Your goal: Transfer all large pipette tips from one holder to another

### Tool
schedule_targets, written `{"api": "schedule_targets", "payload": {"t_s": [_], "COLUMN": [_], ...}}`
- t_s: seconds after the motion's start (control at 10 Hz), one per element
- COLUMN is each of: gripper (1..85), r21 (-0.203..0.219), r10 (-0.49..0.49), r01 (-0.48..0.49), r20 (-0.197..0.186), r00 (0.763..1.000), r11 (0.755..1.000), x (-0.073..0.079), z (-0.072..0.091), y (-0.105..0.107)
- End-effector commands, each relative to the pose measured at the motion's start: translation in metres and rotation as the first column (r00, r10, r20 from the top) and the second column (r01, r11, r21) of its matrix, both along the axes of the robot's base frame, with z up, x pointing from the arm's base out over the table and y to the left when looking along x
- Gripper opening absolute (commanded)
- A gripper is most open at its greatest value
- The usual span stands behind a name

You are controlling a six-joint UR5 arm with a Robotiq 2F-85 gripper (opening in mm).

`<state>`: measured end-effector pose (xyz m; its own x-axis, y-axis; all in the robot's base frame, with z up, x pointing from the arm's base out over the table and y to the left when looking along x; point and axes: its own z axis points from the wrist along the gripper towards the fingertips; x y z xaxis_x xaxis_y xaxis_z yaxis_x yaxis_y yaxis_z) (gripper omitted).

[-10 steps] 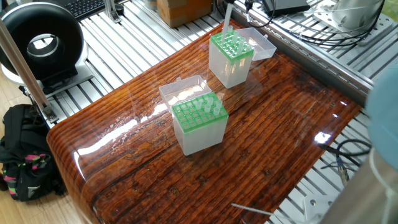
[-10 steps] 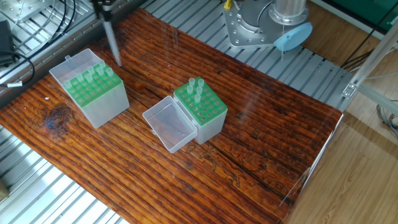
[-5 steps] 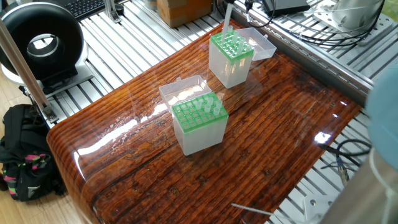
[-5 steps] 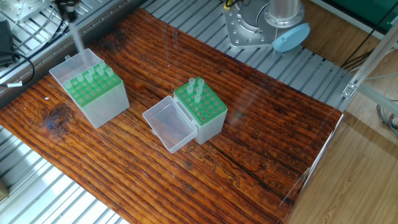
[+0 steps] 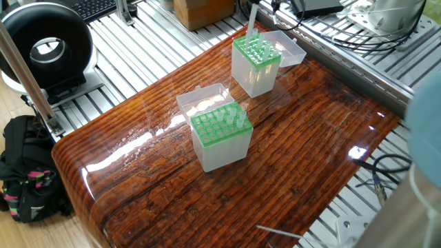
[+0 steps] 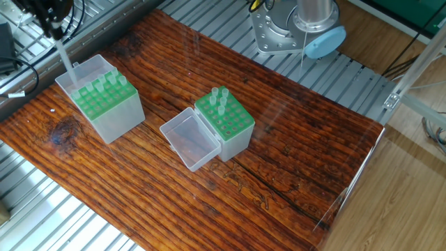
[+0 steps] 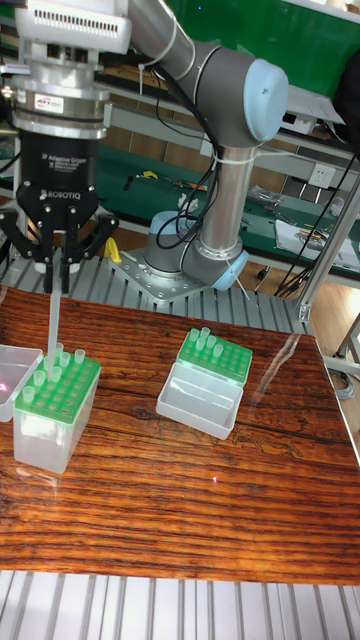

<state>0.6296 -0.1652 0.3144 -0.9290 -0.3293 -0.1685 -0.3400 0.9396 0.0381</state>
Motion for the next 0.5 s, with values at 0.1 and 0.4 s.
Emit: {"api": "schedule_targets", "payload": {"t_s": [0.1,0.4], "gripper": [1.7,1.7], "r21": [0.020,-0.007], "r10": [0.008,0.007], "r01": [-0.009,-0.007], "r20": [0.015,-0.002], "r00": [1.000,1.000], "r11": [1.000,1.000], "x": [0.0072,0.0029], "z": [-0.0019,-0.0033], "y": [0.0026,-0.0044]}}
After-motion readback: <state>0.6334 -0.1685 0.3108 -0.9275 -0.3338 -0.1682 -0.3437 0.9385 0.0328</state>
